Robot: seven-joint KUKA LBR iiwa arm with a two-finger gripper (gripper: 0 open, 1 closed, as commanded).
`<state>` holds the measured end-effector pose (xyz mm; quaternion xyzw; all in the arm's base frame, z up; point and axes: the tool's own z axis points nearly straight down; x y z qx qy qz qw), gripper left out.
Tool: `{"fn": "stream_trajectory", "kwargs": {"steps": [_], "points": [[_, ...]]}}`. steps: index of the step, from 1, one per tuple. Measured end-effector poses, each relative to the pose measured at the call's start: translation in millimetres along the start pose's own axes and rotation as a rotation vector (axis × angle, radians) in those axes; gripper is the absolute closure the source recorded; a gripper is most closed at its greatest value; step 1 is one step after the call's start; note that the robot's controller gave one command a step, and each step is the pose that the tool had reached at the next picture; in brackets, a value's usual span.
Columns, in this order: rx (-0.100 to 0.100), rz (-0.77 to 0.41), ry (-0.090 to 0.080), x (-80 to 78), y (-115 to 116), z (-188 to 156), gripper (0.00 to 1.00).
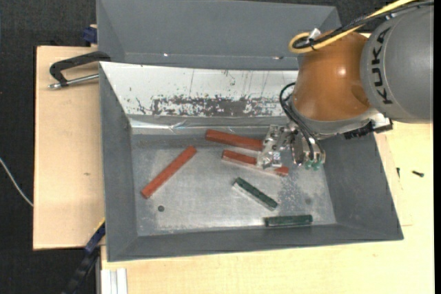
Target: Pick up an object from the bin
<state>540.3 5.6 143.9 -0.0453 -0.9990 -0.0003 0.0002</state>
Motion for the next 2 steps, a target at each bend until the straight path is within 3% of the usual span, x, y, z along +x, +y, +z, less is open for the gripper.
{"fn": "stream_trajectory", "kwargs": {"steps": [1, 2], "points": [[-0.001, -0.001, -0.001, -0.5, 0.5, -0.5, 0.0], [-0.001, -0.001, -0.001, -0.5, 0.5, -0.5, 0.0]]}}
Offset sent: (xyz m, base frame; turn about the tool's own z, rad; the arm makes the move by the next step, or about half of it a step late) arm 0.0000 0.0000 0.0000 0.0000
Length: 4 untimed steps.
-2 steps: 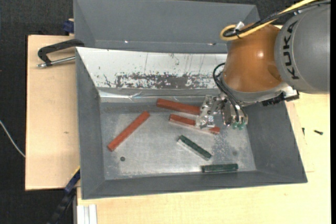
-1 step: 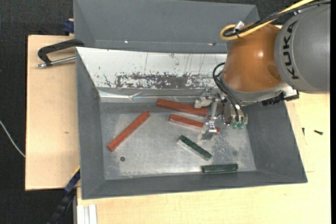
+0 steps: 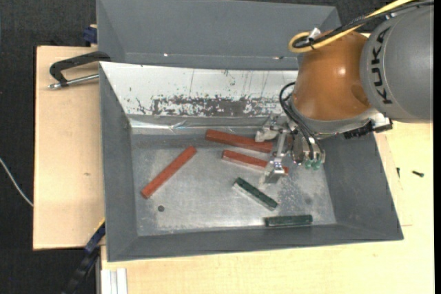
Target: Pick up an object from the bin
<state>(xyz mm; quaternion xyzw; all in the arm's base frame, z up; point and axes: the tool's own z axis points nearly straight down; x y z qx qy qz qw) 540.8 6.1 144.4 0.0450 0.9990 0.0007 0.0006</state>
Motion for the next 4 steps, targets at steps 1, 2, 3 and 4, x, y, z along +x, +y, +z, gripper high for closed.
{"fn": "stream_trajectory", "kwargs": {"steps": [1, 2, 3, 4], "points": [[-0.002, 0.115, 0.0, -7.3, -46.7, 67.0, 1.0], [-0.002, 0.116, 0.0, -7.3, -46.7, 67.0, 1.0], [0.0, -0.065, 0.002, -8.2, -46.1, 50.0, 1.0], [0.001, -0.247, -0.003, -40.9, -41.8, -15.5, 1.0]]}}
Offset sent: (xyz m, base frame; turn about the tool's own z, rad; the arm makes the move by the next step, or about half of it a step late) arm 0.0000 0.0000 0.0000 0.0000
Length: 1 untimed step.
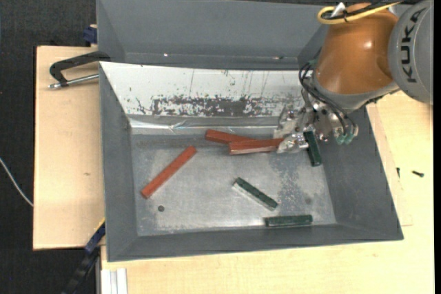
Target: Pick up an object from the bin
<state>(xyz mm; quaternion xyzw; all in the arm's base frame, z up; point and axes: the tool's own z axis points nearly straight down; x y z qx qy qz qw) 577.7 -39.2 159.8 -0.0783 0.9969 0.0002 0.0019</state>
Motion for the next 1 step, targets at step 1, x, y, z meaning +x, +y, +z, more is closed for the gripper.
{"fn": "stream_trajectory", "kwargs": {"steps": [1], "points": [[-0.001, 0.115, 0.002, 33.1, 1.3, 12.2, 1.0]]}}
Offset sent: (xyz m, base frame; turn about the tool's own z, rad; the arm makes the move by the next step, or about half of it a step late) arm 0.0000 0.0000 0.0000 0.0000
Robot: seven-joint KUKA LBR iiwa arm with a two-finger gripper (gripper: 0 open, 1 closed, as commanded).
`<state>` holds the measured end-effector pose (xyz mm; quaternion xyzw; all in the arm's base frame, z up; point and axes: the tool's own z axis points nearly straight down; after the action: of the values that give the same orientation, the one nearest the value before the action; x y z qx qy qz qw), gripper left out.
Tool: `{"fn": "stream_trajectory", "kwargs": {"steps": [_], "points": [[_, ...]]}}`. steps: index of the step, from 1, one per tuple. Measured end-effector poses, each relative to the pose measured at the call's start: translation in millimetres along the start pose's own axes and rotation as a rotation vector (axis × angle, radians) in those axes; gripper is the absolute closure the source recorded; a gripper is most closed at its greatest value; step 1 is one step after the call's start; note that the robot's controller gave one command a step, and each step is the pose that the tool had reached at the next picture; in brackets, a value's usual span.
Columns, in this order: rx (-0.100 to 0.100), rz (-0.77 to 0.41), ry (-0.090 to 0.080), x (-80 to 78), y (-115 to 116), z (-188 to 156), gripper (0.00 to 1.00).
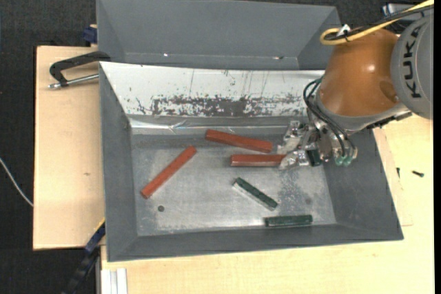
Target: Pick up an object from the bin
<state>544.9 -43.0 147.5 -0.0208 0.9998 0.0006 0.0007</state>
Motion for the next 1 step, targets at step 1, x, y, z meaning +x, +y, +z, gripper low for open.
{"fn": "stream_trajectory", "kwargs": {"steps": [1], "points": [[0.0, 0.0, 0.0, 0.0, 0.0, 0.0, 1.0]]}}
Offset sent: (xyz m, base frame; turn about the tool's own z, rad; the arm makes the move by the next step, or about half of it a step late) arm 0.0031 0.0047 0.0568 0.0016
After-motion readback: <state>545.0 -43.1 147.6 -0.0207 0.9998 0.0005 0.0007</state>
